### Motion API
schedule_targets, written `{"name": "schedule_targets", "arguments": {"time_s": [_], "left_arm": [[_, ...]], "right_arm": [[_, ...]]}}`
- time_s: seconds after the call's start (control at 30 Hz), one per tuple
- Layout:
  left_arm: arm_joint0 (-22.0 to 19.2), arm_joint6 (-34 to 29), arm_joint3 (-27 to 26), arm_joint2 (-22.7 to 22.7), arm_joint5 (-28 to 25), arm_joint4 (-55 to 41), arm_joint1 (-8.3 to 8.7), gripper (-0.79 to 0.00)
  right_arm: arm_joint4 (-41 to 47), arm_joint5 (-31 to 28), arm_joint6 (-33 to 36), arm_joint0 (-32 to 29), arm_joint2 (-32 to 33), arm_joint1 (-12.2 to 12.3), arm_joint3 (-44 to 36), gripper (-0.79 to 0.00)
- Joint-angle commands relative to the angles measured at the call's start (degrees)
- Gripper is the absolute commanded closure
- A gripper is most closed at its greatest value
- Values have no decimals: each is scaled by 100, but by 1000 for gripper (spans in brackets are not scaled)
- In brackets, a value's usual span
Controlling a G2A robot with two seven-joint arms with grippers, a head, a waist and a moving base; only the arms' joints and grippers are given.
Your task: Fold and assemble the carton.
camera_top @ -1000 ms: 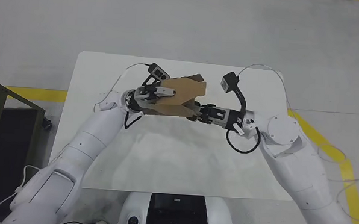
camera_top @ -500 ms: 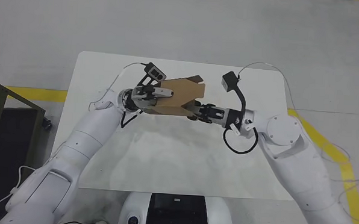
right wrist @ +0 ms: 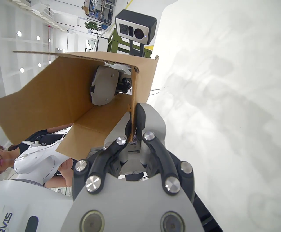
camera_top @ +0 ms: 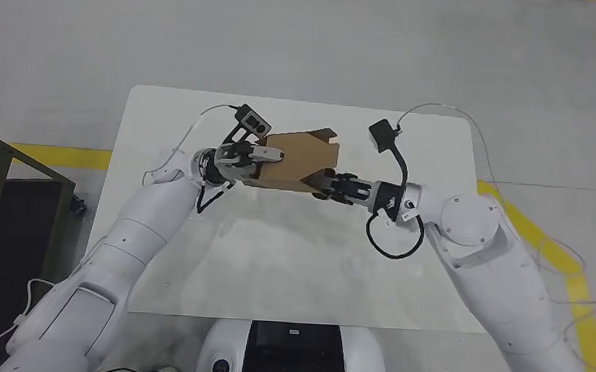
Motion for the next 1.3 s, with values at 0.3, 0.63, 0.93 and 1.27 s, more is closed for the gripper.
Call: {"name": "schedule_targets", "arguments": {"time_s": [0.3,0.63,0.93,1.27], "left_arm": [[-9,0,-13,52,0,-26,-51,0],[0,0,223,-124,0,-319,-130,0],[-87,0,569,-226,14,-216,-144,0],[-1,432,27,-690,-434,357,-213,0]], "right_arm": [[-70,102,-29,35,-56,-15,-47,-363],[19,-32,-327,-71,267,8,-31,-785],[-61,-1206,-145,-455,574,77,-457,-785],[176,-69,-221,-757,616,94,-700,-785]]}}
